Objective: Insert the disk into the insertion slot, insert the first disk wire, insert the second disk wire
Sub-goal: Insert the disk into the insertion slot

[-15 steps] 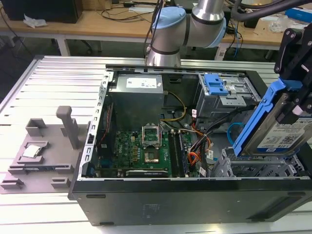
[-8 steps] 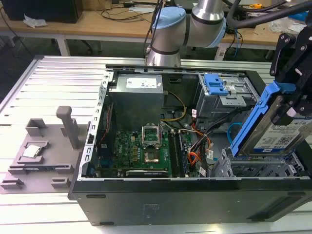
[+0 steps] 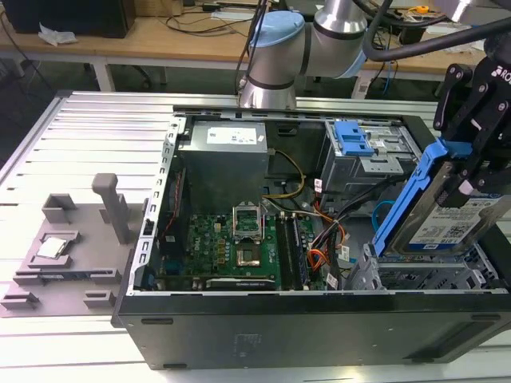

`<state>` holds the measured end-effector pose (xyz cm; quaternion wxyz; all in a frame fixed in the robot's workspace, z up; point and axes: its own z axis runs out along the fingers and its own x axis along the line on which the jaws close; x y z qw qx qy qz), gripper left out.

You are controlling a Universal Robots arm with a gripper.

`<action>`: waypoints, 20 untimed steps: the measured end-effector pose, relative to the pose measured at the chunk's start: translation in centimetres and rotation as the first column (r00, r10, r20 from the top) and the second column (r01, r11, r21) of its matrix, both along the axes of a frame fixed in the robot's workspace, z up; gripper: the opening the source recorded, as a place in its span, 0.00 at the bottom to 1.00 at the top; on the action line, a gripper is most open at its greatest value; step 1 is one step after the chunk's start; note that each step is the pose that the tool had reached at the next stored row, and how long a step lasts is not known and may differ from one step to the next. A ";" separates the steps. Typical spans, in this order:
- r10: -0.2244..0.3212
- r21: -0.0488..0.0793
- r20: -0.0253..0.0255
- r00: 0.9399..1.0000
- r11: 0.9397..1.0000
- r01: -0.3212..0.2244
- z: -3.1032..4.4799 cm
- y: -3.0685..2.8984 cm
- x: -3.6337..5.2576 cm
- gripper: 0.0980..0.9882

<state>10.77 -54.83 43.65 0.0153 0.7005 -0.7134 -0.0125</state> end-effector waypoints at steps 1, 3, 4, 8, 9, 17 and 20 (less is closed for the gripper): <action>0.000 -0.001 0.000 1.000 1.000 0.000 -0.11 -0.01 0.00 0.30; 0.000 -0.002 0.000 1.000 1.000 0.000 -0.26 -0.02 0.00 0.30; 0.000 -0.002 0.000 1.000 1.000 0.000 -0.35 -0.02 0.00 0.30; 0.000 -0.002 0.000 1.000 1.000 0.000 -1.13 -0.02 -0.02 0.30; 0.000 -0.002 0.000 1.000 1.000 0.000 -1.38 -0.03 -0.03 0.30; 0.000 -0.002 0.000 1.000 1.000 0.000 -3.07 -0.03 -0.03 0.30; 0.000 -0.002 0.000 1.000 1.000 0.000 -3.35 -0.03 -0.03 0.30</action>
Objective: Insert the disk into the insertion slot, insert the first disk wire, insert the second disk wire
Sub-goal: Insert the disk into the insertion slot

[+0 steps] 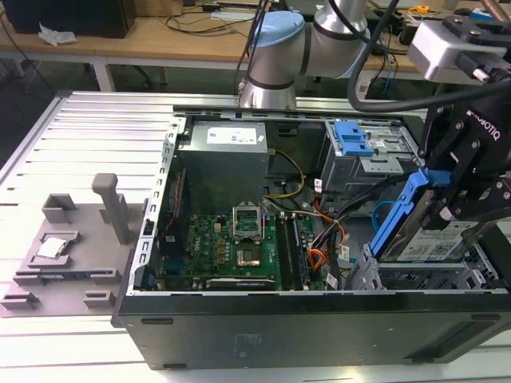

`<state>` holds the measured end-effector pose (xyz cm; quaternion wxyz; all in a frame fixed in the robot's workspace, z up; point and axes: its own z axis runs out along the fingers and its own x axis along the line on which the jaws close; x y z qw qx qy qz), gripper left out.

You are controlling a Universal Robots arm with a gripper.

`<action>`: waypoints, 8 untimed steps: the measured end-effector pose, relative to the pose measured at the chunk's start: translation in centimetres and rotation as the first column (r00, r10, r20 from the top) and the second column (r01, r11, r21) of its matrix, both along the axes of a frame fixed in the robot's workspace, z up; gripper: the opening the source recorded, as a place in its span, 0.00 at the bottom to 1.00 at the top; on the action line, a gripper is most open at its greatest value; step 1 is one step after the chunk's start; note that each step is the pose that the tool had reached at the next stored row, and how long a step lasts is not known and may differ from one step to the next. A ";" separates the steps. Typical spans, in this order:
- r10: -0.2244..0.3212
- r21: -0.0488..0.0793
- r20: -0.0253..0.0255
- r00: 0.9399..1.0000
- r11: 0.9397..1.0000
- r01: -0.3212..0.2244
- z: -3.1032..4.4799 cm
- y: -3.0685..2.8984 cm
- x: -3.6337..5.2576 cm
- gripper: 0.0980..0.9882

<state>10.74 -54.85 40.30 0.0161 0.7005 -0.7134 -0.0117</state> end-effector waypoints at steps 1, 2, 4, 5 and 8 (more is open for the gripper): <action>0.000 0.000 0.000 1.000 1.000 0.000 -0.13 0.00 0.00 0.30; 0.000 0.000 0.000 1.000 1.000 0.000 -0.31 0.00 0.00 0.30; 0.000 0.000 0.000 1.000 1.000 0.000 -0.73 0.00 0.00 0.30; 0.000 0.000 0.000 1.000 1.000 0.000 -0.84 0.00 0.00 0.30; 0.000 0.000 0.000 1.000 1.000 0.000 -1.27 0.00 0.00 0.30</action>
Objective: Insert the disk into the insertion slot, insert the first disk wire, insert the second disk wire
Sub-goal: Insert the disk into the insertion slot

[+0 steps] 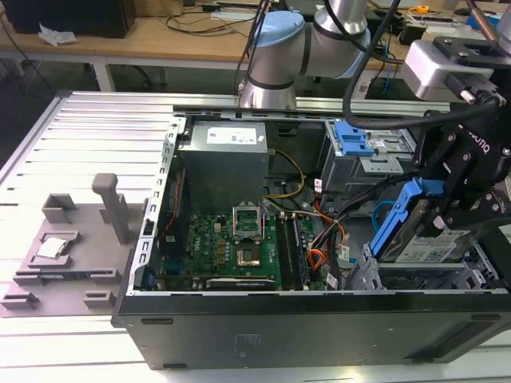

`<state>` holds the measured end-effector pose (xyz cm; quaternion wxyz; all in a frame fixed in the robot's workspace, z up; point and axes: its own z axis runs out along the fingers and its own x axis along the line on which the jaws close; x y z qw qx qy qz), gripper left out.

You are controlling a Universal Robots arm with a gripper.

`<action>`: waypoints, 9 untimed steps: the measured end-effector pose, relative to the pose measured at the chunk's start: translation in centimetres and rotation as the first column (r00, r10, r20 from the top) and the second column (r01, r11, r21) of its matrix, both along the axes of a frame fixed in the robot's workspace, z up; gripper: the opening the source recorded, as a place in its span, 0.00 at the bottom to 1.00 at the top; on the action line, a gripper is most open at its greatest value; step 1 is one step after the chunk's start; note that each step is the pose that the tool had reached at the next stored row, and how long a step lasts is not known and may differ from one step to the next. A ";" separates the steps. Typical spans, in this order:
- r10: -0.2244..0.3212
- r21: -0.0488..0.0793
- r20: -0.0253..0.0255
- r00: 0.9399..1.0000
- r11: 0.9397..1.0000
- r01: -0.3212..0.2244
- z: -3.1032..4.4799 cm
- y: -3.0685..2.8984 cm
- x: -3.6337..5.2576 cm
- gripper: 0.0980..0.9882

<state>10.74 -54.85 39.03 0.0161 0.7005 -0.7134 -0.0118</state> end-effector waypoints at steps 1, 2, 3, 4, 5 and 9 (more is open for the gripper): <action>0.000 0.000 0.000 1.000 1.000 0.000 -0.09 0.00 0.00 0.30; 0.000 0.000 0.000 1.000 1.000 0.000 -0.21 0.00 0.00 0.30; 0.000 0.000 0.000 1.000 1.000 0.000 -0.33 0.00 0.00 0.30; 0.000 0.000 0.000 1.000 1.000 0.000 -0.43 0.00 0.00 0.30; 0.000 0.000 0.000 1.000 1.000 0.000 -0.61 0.00 0.00 0.30; 0.000 0.000 0.000 1.000 1.000 0.000 -0.82 0.00 0.00 0.30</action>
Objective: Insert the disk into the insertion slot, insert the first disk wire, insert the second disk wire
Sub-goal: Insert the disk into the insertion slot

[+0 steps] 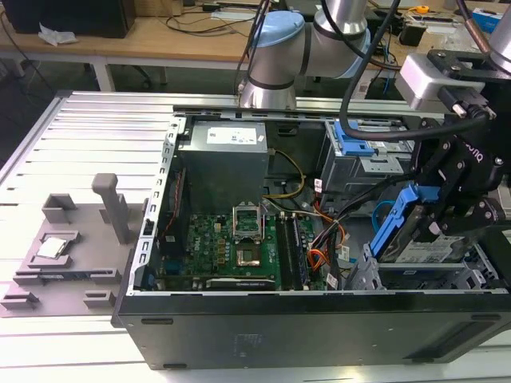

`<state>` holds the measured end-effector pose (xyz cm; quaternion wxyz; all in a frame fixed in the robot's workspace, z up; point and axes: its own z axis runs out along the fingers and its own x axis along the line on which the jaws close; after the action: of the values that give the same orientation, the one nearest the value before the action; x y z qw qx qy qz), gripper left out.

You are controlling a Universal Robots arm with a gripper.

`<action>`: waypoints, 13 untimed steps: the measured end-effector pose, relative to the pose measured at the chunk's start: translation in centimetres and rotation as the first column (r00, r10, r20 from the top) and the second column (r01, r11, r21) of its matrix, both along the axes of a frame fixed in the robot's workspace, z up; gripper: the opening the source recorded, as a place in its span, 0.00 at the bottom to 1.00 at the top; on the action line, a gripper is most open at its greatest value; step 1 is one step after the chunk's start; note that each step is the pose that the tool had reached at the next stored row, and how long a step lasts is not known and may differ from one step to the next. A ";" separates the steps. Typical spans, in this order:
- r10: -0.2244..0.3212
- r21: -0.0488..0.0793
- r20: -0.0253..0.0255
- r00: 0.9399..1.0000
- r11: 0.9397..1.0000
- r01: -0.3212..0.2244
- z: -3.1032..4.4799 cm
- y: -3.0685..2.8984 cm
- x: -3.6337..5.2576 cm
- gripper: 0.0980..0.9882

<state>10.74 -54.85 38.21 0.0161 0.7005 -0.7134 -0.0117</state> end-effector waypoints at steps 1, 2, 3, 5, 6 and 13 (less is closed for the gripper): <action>0.000 0.000 0.000 1.000 1.000 0.000 0.00 0.00 0.00 0.30; 0.000 0.000 0.000 1.000 1.000 0.000 -0.01 0.00 0.00 0.30; 0.000 0.000 0.000 1.000 1.000 0.000 -0.01 0.00 0.00 0.30; 0.000 0.000 0.000 1.000 1.000 0.000 -0.02 0.00 0.00 0.30; 0.000 0.000 0.000 1.000 1.000 0.000 -0.02 0.00 0.00 0.30; 0.000 0.000 0.000 1.000 1.000 0.000 -0.03 0.00 0.00 0.38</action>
<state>10.74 -54.85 38.19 0.0160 0.7005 -0.7134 -0.0118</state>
